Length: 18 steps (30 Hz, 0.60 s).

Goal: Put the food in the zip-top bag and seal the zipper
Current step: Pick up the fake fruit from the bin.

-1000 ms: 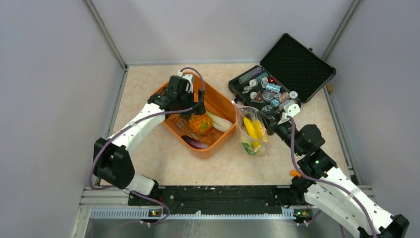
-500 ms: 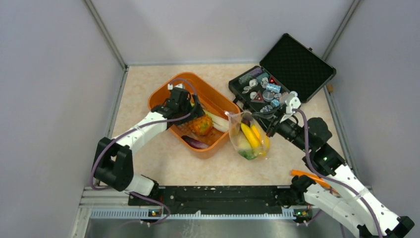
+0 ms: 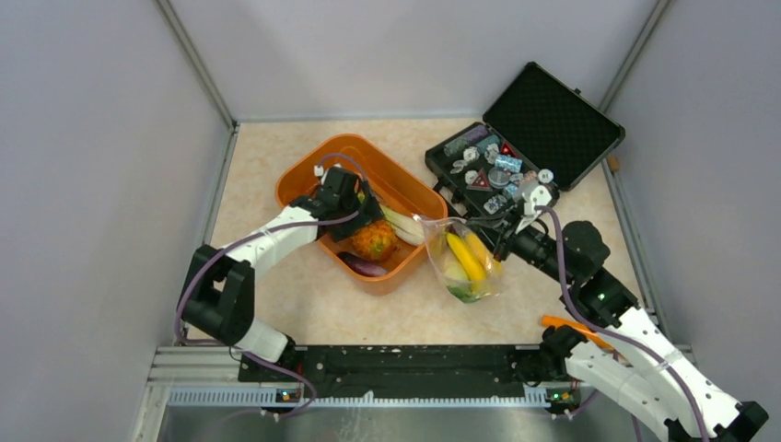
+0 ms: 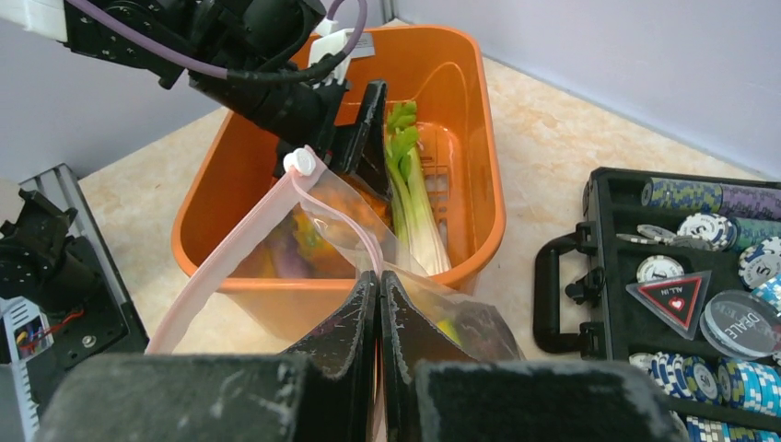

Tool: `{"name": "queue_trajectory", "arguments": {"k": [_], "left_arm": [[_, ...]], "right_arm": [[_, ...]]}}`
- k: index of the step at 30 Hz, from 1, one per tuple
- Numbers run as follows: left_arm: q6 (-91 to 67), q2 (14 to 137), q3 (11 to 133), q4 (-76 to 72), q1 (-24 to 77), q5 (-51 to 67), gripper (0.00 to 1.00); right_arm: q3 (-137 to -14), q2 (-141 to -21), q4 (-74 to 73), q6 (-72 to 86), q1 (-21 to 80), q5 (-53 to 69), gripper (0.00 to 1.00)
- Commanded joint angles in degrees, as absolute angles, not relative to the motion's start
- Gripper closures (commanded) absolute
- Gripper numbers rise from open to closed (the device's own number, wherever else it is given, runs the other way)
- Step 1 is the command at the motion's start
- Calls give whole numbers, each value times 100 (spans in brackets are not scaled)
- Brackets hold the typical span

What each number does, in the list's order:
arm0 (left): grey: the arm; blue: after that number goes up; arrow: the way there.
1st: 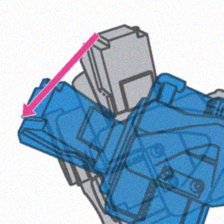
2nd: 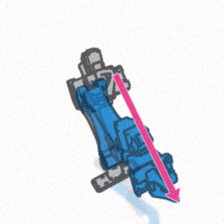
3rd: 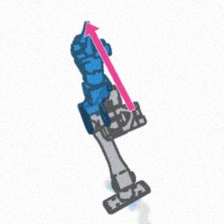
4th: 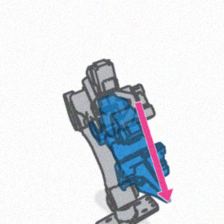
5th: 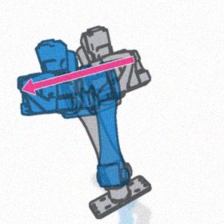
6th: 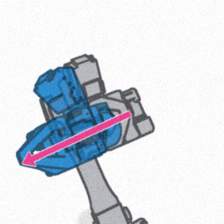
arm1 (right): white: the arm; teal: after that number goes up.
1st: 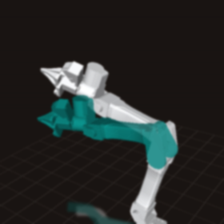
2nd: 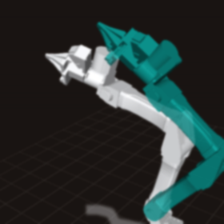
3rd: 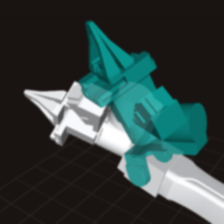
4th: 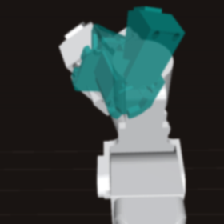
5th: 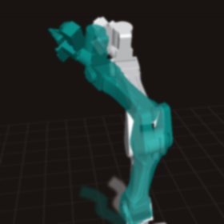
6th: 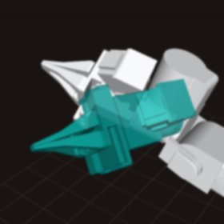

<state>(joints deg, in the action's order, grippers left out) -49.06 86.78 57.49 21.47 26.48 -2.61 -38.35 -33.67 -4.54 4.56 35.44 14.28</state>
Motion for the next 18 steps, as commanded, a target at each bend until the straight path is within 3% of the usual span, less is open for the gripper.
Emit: {"name": "queue_trajectory", "arguments": {"k": [1,9,15,18], "left_arm": [[-4719,8518,5868,2154,2765,-30,1],[-4158,8900,5992,2559,2775,189,6],[-4241,8468,5610,2259,2772,51,47],[-4192,8227,5601,2170,2774,-118,62]], "right_arm": [[-3916,-3257,-272,477,3516,1412,100],[-3783,-3235,-184,718,3516,1353,100],[-3745,-3215,-44,814,3516,1314,100],[-3736,-3238,-40,904,3516,1343,100]]}}
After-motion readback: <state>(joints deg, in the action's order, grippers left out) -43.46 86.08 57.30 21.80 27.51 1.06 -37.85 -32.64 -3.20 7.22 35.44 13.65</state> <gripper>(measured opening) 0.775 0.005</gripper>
